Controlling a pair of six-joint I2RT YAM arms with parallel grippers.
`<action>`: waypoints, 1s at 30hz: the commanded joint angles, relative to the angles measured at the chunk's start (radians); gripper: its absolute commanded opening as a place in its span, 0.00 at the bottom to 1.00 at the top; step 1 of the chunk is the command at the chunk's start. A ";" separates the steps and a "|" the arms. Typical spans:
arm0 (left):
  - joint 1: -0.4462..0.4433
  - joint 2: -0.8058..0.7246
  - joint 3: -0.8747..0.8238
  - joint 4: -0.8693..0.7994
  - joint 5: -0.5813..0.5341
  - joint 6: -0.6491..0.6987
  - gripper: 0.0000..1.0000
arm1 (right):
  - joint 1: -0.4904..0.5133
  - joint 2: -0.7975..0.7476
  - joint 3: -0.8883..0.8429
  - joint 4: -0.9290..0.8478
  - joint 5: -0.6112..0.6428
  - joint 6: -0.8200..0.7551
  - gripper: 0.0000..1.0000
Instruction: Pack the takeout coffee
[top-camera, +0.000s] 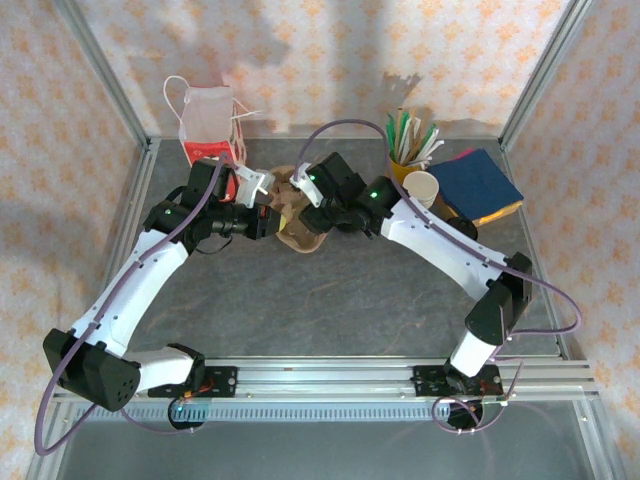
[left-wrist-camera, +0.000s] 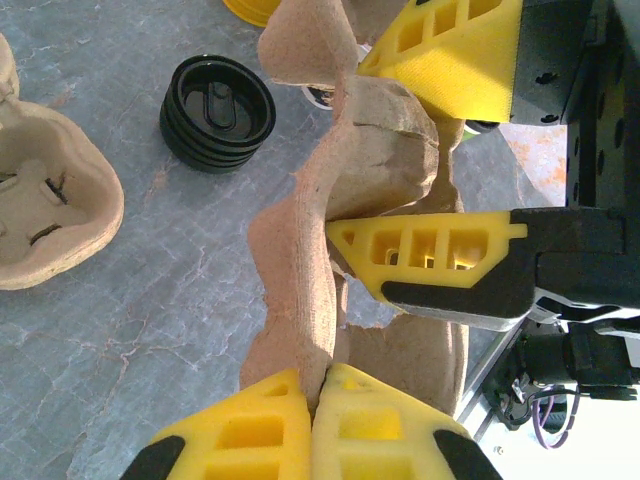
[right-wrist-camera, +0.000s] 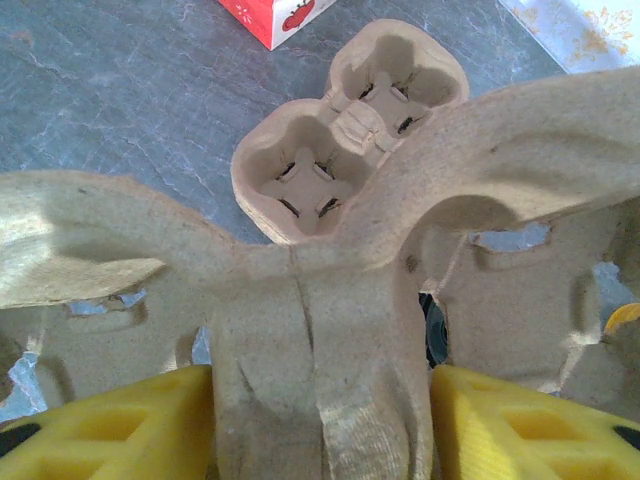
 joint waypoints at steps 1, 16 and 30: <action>-0.009 -0.016 0.016 -0.006 -0.005 0.024 0.03 | 0.000 -0.028 -0.009 0.009 0.012 0.014 0.59; -0.009 -0.019 0.003 -0.001 -0.007 0.020 0.03 | -0.008 -0.048 -0.027 0.027 -0.001 0.029 0.58; -0.010 -0.027 0.005 0.020 -0.013 -0.002 0.22 | -0.011 -0.048 -0.033 0.030 0.005 0.028 0.37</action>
